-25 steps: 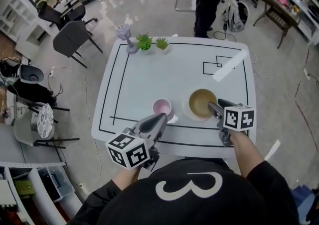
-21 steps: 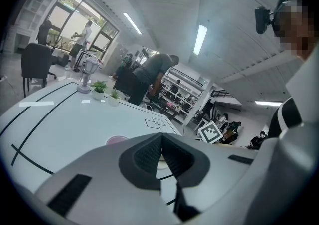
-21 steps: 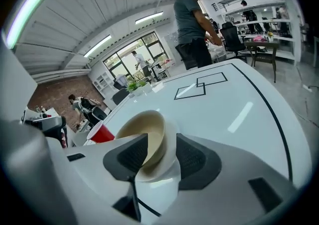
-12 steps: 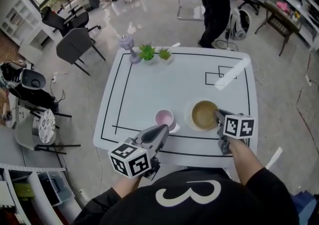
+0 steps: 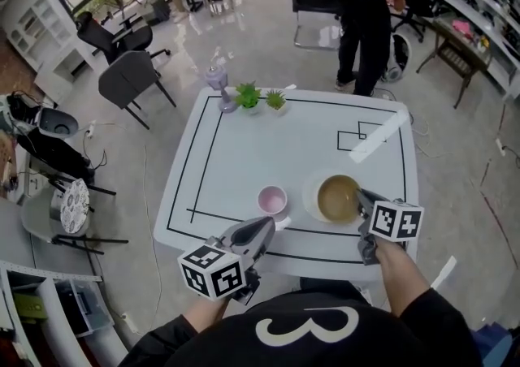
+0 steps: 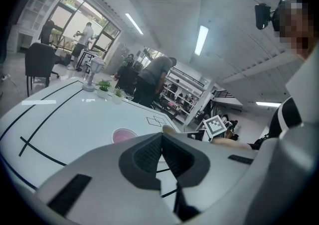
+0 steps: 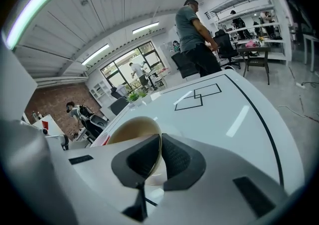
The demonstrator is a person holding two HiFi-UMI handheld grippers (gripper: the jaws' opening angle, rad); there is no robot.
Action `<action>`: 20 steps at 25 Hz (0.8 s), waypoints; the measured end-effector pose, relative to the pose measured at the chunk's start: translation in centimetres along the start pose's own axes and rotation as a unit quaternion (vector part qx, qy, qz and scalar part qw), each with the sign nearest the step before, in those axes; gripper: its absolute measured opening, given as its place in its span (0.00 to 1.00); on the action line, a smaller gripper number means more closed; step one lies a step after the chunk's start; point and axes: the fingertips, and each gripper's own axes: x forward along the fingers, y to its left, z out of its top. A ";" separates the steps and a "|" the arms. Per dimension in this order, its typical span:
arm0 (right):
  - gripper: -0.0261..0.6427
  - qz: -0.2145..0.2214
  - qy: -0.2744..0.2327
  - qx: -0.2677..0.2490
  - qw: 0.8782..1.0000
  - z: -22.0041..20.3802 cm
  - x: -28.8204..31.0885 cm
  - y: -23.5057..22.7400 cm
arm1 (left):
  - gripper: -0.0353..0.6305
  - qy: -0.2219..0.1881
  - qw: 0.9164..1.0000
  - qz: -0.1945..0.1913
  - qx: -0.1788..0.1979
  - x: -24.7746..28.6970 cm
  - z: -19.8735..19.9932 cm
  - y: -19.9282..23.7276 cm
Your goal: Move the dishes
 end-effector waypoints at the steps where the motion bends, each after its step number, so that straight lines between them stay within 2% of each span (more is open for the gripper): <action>1: 0.07 0.005 -0.003 -0.001 1.000 0.2 -0.3 0.4 | 0.06 -0.001 1.000 0.001 0.000 -0.2 -0.1 0.0; 10: 0.07 0.046 -0.013 -0.017 0.999 -0.7 -2.6 4.3 | 0.06 -0.011 1.000 0.009 -0.004 -2.3 -1.1 0.2; 20: 0.08 0.069 0.027 -0.036 0.997 -5.0 -1.8 7.1 | 0.06 -0.020 0.999 0.020 -0.018 -4.2 -2.3 1.0</action>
